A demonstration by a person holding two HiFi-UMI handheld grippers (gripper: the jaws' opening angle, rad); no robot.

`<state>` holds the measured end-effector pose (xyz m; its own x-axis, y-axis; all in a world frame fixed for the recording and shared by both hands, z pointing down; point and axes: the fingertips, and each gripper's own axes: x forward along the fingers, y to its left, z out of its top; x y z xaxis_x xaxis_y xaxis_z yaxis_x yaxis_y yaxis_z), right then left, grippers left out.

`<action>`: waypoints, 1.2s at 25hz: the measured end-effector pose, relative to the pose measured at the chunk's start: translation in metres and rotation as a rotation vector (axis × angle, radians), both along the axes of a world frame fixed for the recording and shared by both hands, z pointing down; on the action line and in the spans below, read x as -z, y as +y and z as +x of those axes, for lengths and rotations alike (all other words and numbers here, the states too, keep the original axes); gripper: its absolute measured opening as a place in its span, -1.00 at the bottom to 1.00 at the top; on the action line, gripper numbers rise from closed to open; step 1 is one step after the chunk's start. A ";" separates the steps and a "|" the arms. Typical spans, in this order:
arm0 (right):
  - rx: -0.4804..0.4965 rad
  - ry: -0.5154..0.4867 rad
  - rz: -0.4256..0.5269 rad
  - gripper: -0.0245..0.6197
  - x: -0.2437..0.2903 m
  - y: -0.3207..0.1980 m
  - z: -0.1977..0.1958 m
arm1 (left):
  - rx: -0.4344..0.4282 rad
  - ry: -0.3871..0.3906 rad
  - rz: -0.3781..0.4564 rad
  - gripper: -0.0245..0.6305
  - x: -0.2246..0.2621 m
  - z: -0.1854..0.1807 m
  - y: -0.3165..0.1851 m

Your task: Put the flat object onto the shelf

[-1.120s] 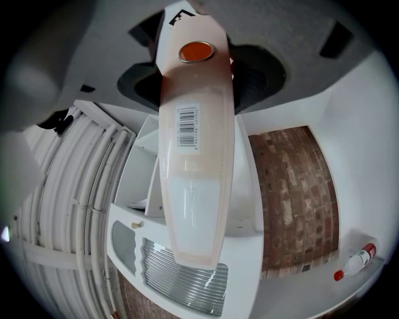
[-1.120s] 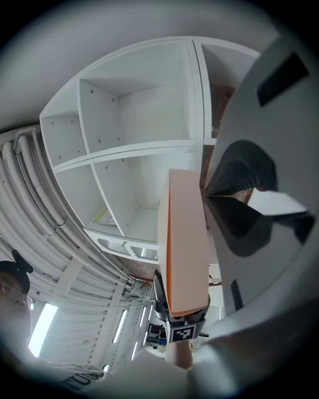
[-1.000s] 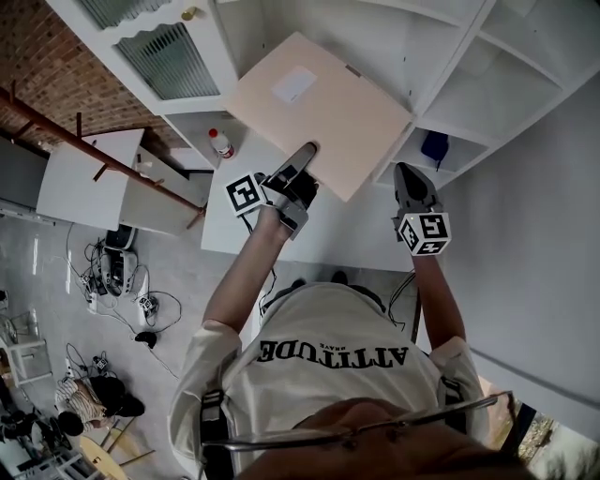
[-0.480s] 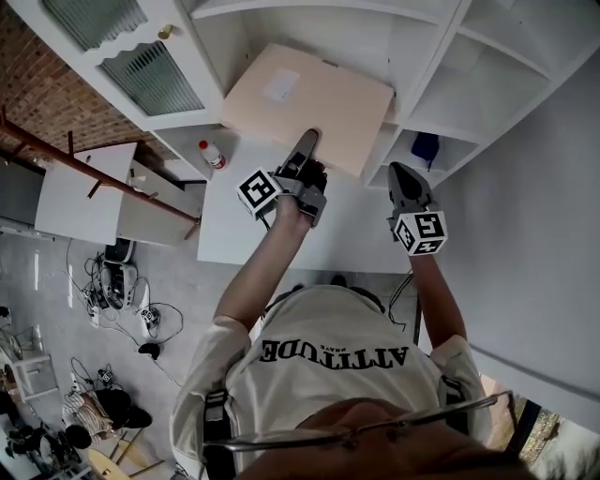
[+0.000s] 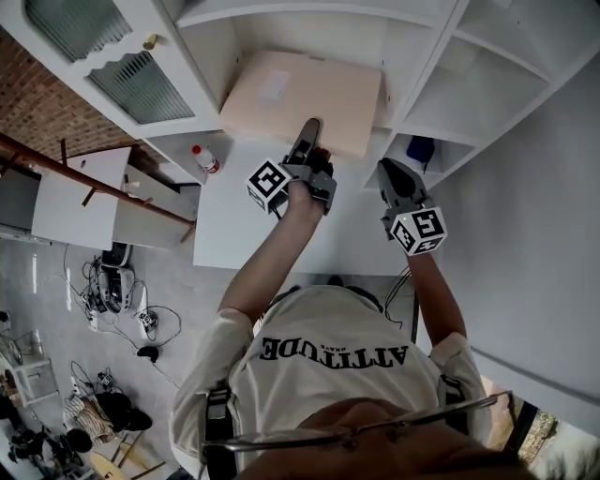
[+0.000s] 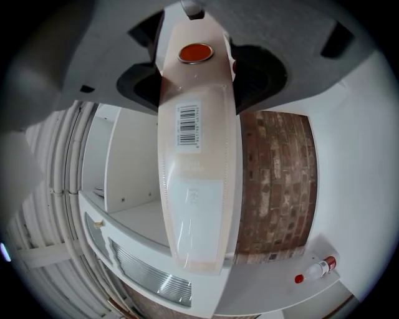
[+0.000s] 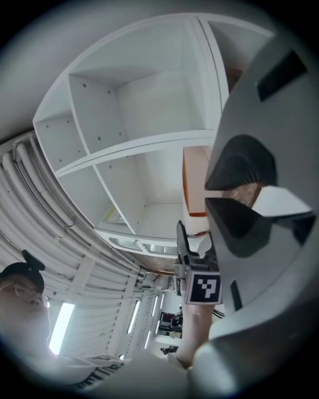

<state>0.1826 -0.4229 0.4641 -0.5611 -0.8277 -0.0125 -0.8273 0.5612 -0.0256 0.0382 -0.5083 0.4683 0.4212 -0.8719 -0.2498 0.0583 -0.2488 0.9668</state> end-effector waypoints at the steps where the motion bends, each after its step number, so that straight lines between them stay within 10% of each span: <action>1: 0.009 -0.005 0.003 -0.84 0.002 -0.001 -0.001 | 0.008 -0.003 0.000 0.00 0.000 0.001 -0.004; 19: -0.039 0.033 -0.012 -0.44 0.005 -0.050 -0.025 | -0.286 -0.306 0.054 0.33 -0.013 0.039 -0.020; 30: 0.006 0.063 -0.009 -0.44 0.001 -0.064 -0.061 | -0.284 -0.468 0.125 0.33 -0.025 -0.023 0.006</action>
<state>0.1215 -0.4866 0.4629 -0.5655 -0.8242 0.0303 -0.8240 0.5661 0.0213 0.0155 -0.5018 0.4935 0.7262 -0.6836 -0.0734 -0.2886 -0.4000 0.8699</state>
